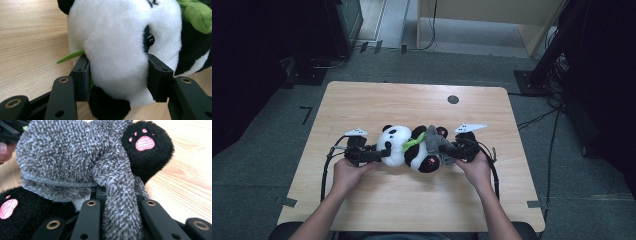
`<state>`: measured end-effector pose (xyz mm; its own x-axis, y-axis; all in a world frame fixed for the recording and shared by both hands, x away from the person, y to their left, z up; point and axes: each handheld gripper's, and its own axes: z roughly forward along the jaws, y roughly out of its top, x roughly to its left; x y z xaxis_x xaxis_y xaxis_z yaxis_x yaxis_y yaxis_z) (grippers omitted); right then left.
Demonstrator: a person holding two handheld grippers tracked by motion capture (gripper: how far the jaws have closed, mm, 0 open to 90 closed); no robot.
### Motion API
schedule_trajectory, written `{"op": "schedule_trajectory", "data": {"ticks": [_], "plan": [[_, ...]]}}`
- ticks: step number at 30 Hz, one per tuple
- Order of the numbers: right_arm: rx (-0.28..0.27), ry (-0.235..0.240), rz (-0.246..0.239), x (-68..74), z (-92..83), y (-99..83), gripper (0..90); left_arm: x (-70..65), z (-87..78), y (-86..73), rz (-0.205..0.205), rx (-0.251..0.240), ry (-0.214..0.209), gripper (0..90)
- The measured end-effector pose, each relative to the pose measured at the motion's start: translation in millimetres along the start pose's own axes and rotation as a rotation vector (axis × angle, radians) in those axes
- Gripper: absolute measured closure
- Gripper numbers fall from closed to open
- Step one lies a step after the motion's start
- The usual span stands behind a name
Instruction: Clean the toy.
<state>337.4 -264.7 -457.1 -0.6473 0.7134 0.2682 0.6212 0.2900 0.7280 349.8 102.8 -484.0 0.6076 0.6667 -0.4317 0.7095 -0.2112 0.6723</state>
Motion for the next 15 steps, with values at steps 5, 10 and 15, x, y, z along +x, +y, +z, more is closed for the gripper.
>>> {"op": "schedule_trajectory", "data": {"ticks": [5, 10, 15], "plan": [[0.001, 0.017, 0.024, -3.9, -0.4, -2.5, 78.5, 0.4, 0.2, -1.7, -0.003, -0.013, -0.005, 45.5], [0.008, 0.016, 0.036, -6.0, -0.4, -6.4, 78.5, 0.1, 0.2, -2.6, -0.001, -0.017, -0.005, 45.5], [0.050, 0.003, 0.069, -12.9, -3.8, -11.4, 78.5, 0.2, 0.1, -2.8, -0.003, -0.018, -0.005, 45.4]]}}
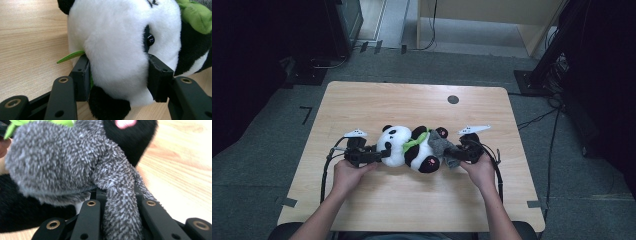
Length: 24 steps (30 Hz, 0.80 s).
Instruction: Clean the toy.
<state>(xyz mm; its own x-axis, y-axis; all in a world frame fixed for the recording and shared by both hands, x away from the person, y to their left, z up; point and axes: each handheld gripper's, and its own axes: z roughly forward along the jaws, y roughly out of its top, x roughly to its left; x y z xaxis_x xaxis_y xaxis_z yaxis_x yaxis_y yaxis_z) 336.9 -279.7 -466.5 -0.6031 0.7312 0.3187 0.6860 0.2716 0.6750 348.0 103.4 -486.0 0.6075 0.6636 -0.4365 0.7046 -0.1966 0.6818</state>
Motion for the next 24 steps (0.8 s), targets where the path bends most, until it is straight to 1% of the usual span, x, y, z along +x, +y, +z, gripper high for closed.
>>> {"op": "schedule_trajectory", "data": {"ticks": [2, 4, 6, 9, 10, 11, 12, 13, 14, 15, 16, 18, 20, 22, 24], "plan": [[0.012, 0.002, 0.007, -3.6, -1.4, -0.5, 78.4, 0.2, -0.1, -0.1, -0.002, 0.000, -0.001, 45.4], [0.025, -0.019, -0.009, -5.8, -1.9, -1.1, 78.3, -0.1, 0.0, -0.2, -0.005, -0.003, 0.001, 45.3], [0.036, -0.020, 0.002, -8.6, -1.8, -2.1, 78.3, -0.6, -0.1, -0.3, -0.006, -0.002, 0.002, 45.3], [0.051, -0.048, 0.009, -12.9, -3.1, -3.0, 78.3, -0.6, -0.1, -0.9, -0.007, -0.003, 0.002, 45.3], [0.062, -0.061, 0.021, -15.8, -3.4, -4.0, 78.2, -0.6, -0.3, -1.0, -0.007, -0.001, 0.003, 45.3], [0.078, -0.085, 0.034, -19.5, -3.7, -5.2, 78.2, -0.5, -0.5, -1.1, -0.005, 0.002, 0.004, 45.3], [0.094, -0.111, 0.062, -23.8, -4.7, -6.6, 78.1, -0.4, -0.7, -1.4, -0.001, 0.005, 0.006, 45.3], [0.098, -0.127, 0.100, -29.2, -6.6, -8.0, 78.0, -0.7, -0.8, -1.5, 0.005, 0.008, 0.009, 45.3], [0.085, -0.122, 0.145, -35.7, -9.8, -8.8, 78.1, -1.5, -0.7, -1.5, 0.007, 0.008, 0.013, 45.3], [0.055, -0.112, 0.188, -41.5, -14.6, -8.9, 78.2, -1.7, -0.9, -1.5, 0.010, 0.010, 0.014, 45.2], [0.019, -0.109, 0.206, -44.3, -19.7, -7.9, 78.2, -1.9, -0.9, -1.5, 0.011, 0.010, 0.015, 45.2], [-0.043, -0.133, 0.190, -43.0, -30.5, -3.2, 78.2, -1.8, -0.9, -1.8, 0.010, 0.009, 0.015, 45.2], [-0.115, -0.140, 0.160, -36.6, -40.8, 2.7, 78.2, -1.7, -1.0, -1.9, 0.009, 0.009, 0.014, 45.2], [-0.172, -0.146, 0.130, -26.5, -49.1, 9.9, 78.2, -2.1, -1.1, -2.3, 0.009, 0.008, 0.015, 45.1], [-0.206, -0.143, 0.092, -13.2, -54.1, 17.8, 78.2, -2.6, -1.3, -2.7, 0.010, 0.008, 0.016, 45.1]]}}
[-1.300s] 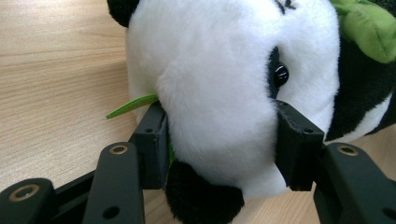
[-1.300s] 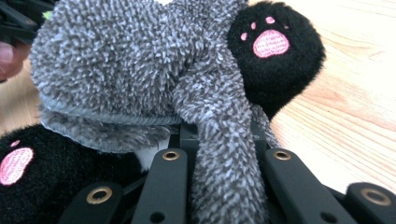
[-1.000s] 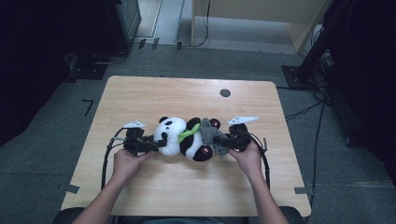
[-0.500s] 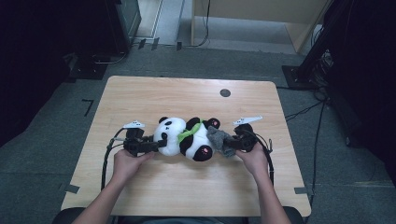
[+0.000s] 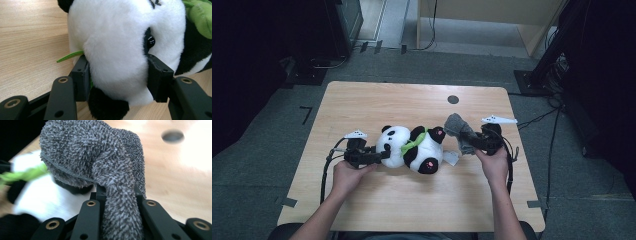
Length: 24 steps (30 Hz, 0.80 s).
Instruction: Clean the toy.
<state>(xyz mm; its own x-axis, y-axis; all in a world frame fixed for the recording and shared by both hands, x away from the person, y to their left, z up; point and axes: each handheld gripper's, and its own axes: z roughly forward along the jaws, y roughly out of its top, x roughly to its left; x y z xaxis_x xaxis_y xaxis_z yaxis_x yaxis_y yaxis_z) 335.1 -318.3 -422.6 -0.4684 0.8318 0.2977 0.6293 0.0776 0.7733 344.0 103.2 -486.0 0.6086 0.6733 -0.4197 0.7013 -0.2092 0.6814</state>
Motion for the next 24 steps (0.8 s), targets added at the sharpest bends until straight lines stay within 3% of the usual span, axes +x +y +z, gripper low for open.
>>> {"op": "schedule_trajectory", "data": {"ticks": [4, 9, 14, 16, 19, 24], "plan": [[-0.036, 0.034, -0.097, 31.4, 0.8, 12.3, 78.2, -0.6, 0.0, -1.2, -0.002, -0.007, 0.002, 45.0], [-0.023, 0.099, -0.173, 63.6, 12.6, 17.7, 78.2, -1.1, -0.1, -2.6, 0.001, -0.016, 0.004, 44.8], [0.050, 0.162, -0.207, 84.1, 37.8, 8.3, 78.1, -1.2, -0.3, -3.0, 0.007, -0.017, 0.004, 44.8], [0.093, 0.161, -0.220, 90.8, 49.1, 1.8, 78.0, -0.9, -0.1, -3.0, 0.008, -0.015, 0.004, 44.9], [0.093, 0.161, -0.229, 91.8, 54.3, -4.0, 78.2, -0.6, 0.0, -2.8, 0.010, -0.013, 0.003, 45.1], [0.105, 0.172, -0.203, 77.2, 54.1, -11.0, 78.4, -1.2, 0.0, -3.8, 0.024, -0.017, 0.004, 45.0]]}}
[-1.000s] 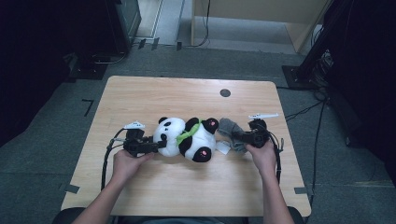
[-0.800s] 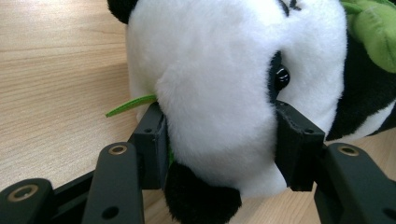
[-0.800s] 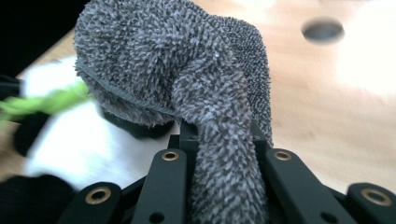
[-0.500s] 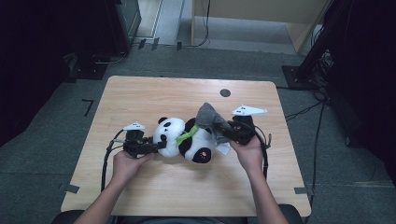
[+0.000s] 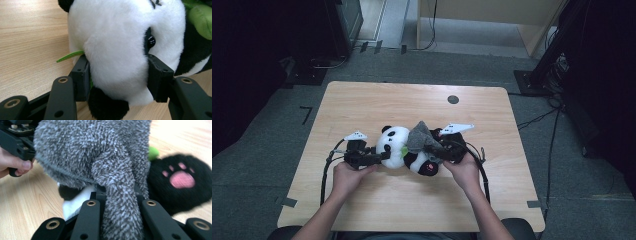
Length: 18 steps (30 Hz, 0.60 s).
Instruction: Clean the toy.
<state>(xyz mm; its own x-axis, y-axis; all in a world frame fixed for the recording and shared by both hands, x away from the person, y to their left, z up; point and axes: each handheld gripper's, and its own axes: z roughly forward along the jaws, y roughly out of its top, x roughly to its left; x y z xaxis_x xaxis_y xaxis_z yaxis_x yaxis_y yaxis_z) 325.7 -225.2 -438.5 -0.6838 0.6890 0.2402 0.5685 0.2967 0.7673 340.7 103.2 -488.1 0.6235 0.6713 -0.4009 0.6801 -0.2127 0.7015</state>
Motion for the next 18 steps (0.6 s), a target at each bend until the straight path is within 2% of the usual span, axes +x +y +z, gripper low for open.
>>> {"op": "schedule_trajectory", "data": {"ticks": [4, 8, 12, 14, 18], "plan": [[0.018, 0.020, 0.043, -12.9, -4.6, -7.0, 78.5, 1.0, 0.2, 0.2, -0.004, -0.002, -0.006, 45.0], [0.038, 0.021, 0.062, -24.1, -8.4, -12.8, 78.7, 1.7, 0.5, 1.3, -0.012, -0.001, -0.011, 45.0], [0.053, -0.039, 0.059, -30.6, -10.5, -18.2, 78.9, 3.4, 1.6, 2.7, -0.040, -0.010, -0.019, 45.0], [0.049, -0.060, 0.071, -34.1, -10.6, -20.7, 79.1, 3.4, 1.8, 3.4, -0.039, -0.010, -0.020, 45.1], [0.051, -0.047, 0.097, -38.7, -11.2, -26.0, 79.1, 3.9, 1.6, 4.0, -0.032, -0.004, -0.022, 45.1]]}}
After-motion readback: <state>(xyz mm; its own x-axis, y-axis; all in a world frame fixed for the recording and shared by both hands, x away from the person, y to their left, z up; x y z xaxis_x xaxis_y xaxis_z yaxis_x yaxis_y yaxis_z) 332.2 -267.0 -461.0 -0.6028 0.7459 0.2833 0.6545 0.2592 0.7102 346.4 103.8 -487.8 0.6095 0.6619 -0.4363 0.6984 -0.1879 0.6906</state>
